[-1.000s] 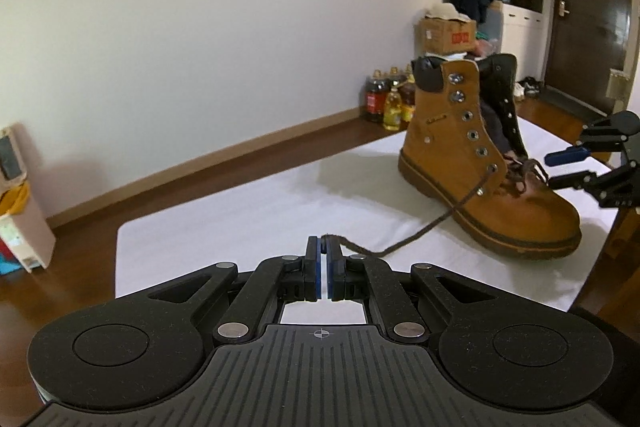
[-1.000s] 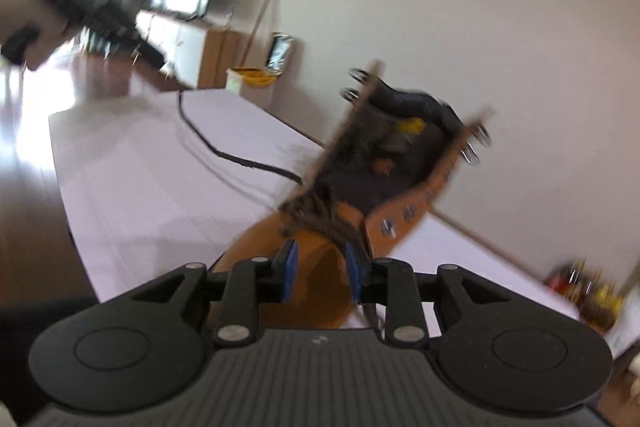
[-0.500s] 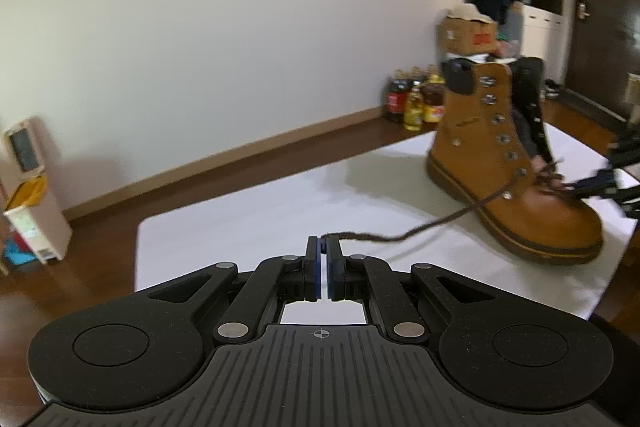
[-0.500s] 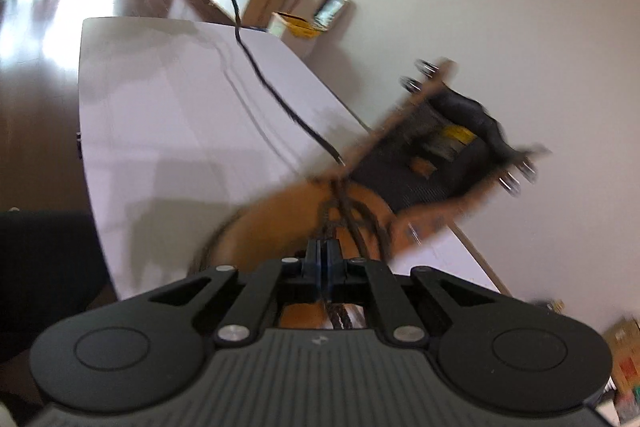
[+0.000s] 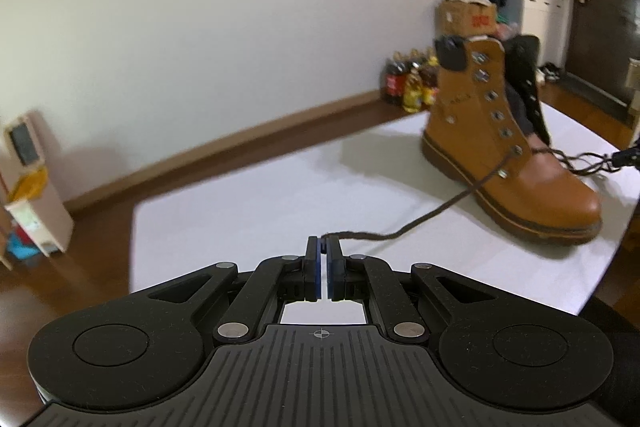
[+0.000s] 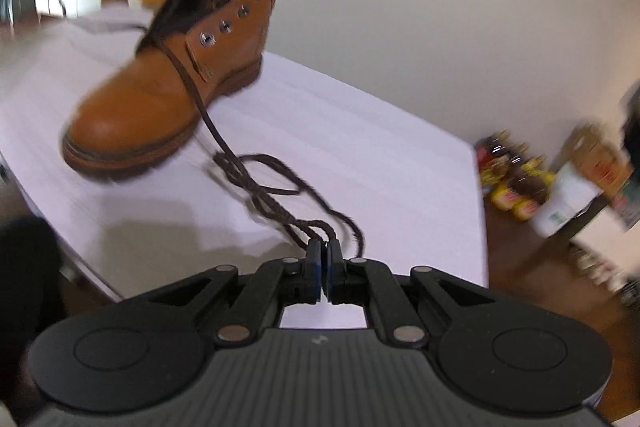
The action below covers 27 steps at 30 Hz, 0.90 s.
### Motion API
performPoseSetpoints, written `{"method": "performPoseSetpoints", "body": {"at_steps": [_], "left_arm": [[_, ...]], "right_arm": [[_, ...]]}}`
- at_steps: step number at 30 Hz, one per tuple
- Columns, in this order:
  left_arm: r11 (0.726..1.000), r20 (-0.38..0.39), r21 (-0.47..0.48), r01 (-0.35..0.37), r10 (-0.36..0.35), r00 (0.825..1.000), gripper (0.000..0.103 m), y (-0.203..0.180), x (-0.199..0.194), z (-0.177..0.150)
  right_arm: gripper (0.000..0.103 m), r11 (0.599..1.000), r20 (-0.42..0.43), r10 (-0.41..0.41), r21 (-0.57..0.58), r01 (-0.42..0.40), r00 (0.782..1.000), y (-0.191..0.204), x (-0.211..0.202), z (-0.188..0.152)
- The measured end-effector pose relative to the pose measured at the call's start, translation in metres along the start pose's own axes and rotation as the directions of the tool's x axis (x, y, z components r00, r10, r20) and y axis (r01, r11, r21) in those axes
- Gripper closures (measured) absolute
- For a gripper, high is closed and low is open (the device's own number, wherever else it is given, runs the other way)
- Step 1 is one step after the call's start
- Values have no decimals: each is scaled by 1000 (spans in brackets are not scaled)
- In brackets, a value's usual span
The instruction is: Lace up shoes with both hands
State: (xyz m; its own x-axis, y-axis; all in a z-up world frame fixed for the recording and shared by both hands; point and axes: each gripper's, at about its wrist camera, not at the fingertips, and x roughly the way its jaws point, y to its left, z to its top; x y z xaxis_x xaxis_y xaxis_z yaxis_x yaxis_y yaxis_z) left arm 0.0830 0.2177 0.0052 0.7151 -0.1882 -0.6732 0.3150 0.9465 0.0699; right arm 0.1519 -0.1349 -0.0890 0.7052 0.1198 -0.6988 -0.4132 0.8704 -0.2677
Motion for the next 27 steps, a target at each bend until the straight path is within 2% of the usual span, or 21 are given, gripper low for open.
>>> {"method": "performPoseSetpoints", "body": {"at_steps": [4, 8, 11, 14, 16, 17, 18, 20, 21, 22, 23, 26, 27], "left_arm": [[999, -52, 25, -37, 38, 998, 100, -13, 4, -16], [998, -58, -20, -62, 60, 996, 100, -7, 1, -29], [998, -60, -41, -58, 55, 997, 100, -5, 2, -34], [998, -49, -53, -38, 35, 998, 100, -9, 1, -32], [998, -42, -58, -13, 11, 999, 97, -12, -2, -30], [998, -40, -62, -4, 1, 999, 92, -14, -3, -29], [998, -38, -66, 5, -8, 999, 87, -16, -4, -28], [997, -26, -70, 23, -25, 999, 82, -21, -7, -25], [997, -23, -69, 30, -32, 999, 81, -23, -9, -25], [997, -17, -68, 41, -43, 999, 79, -25, -12, -24], [996, -10, -67, 52, -53, 999, 74, -28, -15, -22], [995, 18, -66, 74, -73, 997, 73, -34, -23, -20], [995, 23, -66, 79, -78, 997, 73, -36, -24, -19]], "right_arm": [[100, 1000, 9, 12, 20, -12, 1000, 2, -7, -5], [99, 997, 41, 6, 74, -10, 999, -5, -18, -17], [99, 994, 59, -3, 109, -4, 998, -14, -29, -29], [99, 985, 100, 42, 162, -58, 994, -22, -44, -37], [99, 984, 101, 79, 152, -94, 992, -20, -50, -40], [99, 984, 99, 82, 147, -96, 992, -19, -51, -40], [99, 989, 95, 57, 134, -70, 994, -17, -51, -39], [97, 996, 99, -17, 88, 8, 995, -11, -49, -36], [90, 997, 103, -20, 77, 13, 994, -11, -46, -34], [86, 997, 99, -5, 79, -3, 995, -12, -43, -33], [77, 997, 86, 17, 80, -24, 996, -13, -39, -31], [79, 998, 79, 43, 36, -46, 996, -10, -36, -26], [79, 997, 94, 81, 8, -82, 992, -7, -39, -25]]}}
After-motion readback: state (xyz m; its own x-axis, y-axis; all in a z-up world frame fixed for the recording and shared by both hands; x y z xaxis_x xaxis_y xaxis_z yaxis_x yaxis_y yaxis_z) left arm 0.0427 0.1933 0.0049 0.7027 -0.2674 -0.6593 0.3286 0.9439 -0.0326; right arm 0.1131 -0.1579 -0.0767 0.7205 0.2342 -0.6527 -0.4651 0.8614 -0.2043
